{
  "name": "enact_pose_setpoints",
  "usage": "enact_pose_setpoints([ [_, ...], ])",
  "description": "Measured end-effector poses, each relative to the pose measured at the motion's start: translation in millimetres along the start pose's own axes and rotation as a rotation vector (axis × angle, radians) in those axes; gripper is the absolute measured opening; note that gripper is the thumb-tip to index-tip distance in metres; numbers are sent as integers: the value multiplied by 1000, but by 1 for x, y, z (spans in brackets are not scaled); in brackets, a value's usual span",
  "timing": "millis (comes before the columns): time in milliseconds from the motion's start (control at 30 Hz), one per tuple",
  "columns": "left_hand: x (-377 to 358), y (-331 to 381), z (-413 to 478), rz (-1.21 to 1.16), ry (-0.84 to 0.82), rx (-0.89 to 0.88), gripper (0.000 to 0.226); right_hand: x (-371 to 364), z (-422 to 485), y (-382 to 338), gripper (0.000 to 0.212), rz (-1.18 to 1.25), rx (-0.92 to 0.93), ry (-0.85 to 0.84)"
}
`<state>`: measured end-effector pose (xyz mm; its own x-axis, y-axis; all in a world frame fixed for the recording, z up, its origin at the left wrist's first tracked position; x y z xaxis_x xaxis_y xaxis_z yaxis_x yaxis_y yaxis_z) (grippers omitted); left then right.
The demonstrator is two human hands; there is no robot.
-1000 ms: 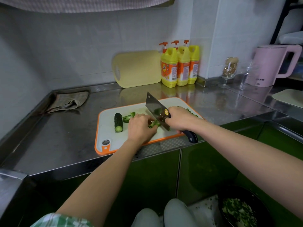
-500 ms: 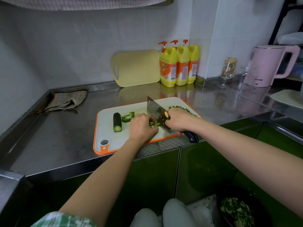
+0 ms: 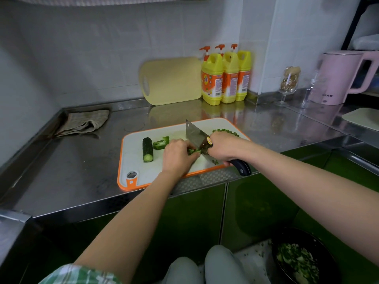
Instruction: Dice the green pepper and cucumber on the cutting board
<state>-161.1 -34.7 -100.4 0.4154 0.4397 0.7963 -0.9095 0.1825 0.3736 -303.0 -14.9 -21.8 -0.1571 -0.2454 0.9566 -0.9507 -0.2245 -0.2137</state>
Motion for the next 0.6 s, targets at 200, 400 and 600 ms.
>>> enact_pose_setpoints([
  [200,-1,-3,0,-61,-7,33,24,-13,18,-2,10,103,-8,91],
  [400,0,-5,-2,-96,-27,31,23,-6,19,8,6,231,7,156],
  [600,4,-4,-3,-113,-14,45,21,3,7,3,13,141,22,81],
])
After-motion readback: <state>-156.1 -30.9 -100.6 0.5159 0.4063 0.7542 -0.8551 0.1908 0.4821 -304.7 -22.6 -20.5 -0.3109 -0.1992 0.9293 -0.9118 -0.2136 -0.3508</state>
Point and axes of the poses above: each hand's wrist, its own z-axis towards the middle knuckle, its own x-axis out of the back of the hand, y = z × x, the point moved 2 cm from there along z, towards the middle knuckle, and after that the axes turned 1 degree about -x, right-handed, at the moved point
